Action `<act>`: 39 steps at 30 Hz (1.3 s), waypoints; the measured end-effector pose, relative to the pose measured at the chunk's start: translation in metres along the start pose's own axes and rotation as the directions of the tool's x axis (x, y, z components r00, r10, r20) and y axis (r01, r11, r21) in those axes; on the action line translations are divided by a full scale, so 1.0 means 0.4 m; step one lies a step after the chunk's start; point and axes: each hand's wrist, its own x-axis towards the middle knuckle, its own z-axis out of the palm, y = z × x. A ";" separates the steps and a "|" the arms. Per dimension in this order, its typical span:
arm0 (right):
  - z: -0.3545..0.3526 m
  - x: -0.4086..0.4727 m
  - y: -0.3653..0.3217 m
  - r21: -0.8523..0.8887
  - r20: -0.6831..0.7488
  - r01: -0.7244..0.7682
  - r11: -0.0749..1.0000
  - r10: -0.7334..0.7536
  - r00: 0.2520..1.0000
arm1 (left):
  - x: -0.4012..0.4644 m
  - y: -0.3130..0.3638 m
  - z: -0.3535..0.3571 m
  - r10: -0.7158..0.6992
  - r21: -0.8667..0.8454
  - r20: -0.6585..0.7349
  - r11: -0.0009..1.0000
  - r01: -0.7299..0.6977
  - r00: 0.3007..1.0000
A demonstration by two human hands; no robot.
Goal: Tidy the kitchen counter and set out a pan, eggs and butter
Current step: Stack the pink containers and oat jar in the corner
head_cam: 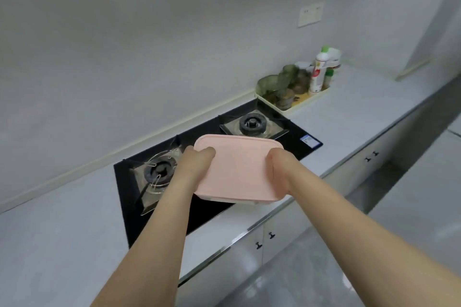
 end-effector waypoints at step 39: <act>-0.956 0.742 -0.590 0.096 -0.358 0.064 0.993 -0.026 0.933 | 0.498 0.785 1.200 0.110 0.194 0.429 0.958 -0.211 0.896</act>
